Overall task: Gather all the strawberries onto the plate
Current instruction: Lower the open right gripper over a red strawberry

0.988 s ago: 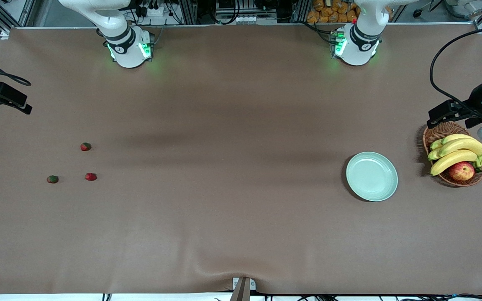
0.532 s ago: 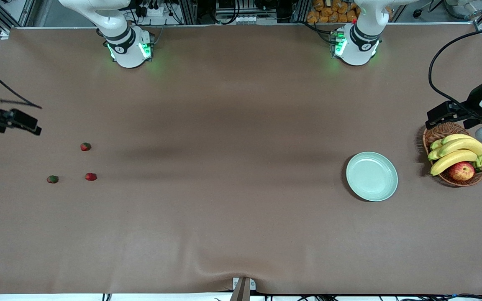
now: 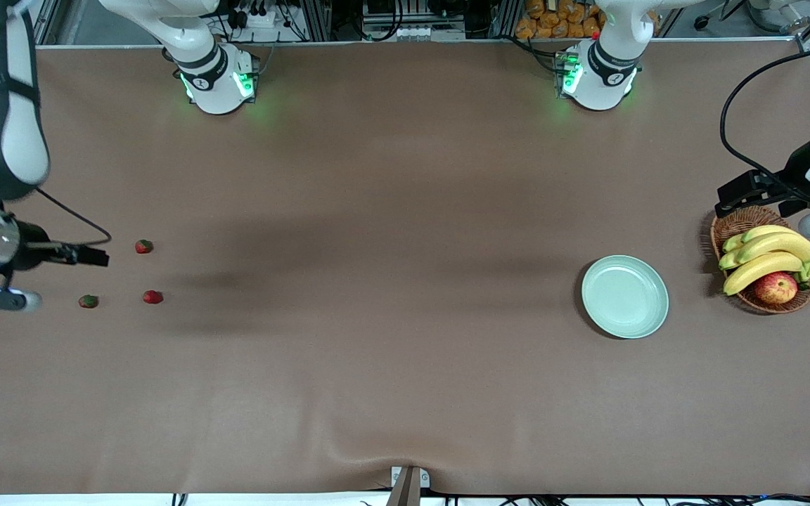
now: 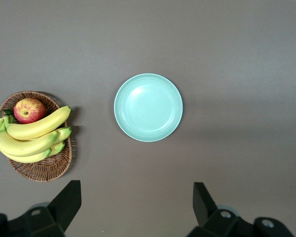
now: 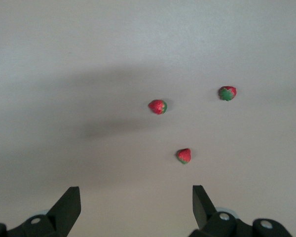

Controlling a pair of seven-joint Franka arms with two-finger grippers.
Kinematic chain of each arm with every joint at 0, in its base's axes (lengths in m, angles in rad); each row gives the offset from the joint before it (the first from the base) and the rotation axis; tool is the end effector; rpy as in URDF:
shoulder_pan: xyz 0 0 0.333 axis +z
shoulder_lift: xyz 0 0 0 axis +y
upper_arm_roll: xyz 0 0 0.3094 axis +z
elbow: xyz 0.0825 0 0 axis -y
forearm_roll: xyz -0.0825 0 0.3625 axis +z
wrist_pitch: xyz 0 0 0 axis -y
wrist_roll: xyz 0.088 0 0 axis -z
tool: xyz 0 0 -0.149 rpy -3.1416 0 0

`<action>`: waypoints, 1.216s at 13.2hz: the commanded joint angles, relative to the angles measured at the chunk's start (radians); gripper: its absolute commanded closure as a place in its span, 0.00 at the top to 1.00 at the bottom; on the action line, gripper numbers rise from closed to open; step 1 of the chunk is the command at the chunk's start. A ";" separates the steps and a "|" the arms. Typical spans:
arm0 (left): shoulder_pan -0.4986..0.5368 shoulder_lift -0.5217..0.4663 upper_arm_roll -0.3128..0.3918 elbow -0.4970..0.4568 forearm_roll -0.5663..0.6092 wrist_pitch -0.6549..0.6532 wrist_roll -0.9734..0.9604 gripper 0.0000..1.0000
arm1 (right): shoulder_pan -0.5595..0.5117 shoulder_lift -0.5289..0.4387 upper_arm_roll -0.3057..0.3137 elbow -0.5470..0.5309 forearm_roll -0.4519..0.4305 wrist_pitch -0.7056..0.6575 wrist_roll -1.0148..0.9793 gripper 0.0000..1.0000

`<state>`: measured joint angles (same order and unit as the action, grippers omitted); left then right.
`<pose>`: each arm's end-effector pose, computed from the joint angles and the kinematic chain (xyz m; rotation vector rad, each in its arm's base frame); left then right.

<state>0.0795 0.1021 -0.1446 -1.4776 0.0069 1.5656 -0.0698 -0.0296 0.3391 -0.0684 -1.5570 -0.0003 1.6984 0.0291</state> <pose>0.5616 -0.0318 0.5620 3.1346 0.0084 -0.0212 0.6050 -0.0557 0.3967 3.1037 -0.1948 -0.3083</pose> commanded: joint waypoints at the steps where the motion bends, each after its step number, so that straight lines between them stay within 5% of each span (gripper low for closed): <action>1: 0.003 0.001 -0.004 0.008 0.024 -0.007 -0.004 1.00 | -0.044 0.034 0.009 -0.093 -0.012 0.126 -0.049 1.00; 5: 0.003 0.001 -0.004 0.008 0.024 -0.007 -0.004 1.00 | -0.059 0.104 0.009 -0.235 -0.012 0.371 -0.048 1.00; 16: 0.003 0.002 -0.004 0.006 0.024 -0.007 -0.004 1.00 | -0.061 0.287 0.010 -0.247 0.003 0.514 -0.037 1.00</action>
<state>0.0814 0.1032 -0.1420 -1.4779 0.0069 1.5656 -0.0698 -0.0824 0.6283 -0.0689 -1.7948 0.0005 2.2080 -0.0110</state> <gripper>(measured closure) 0.000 0.000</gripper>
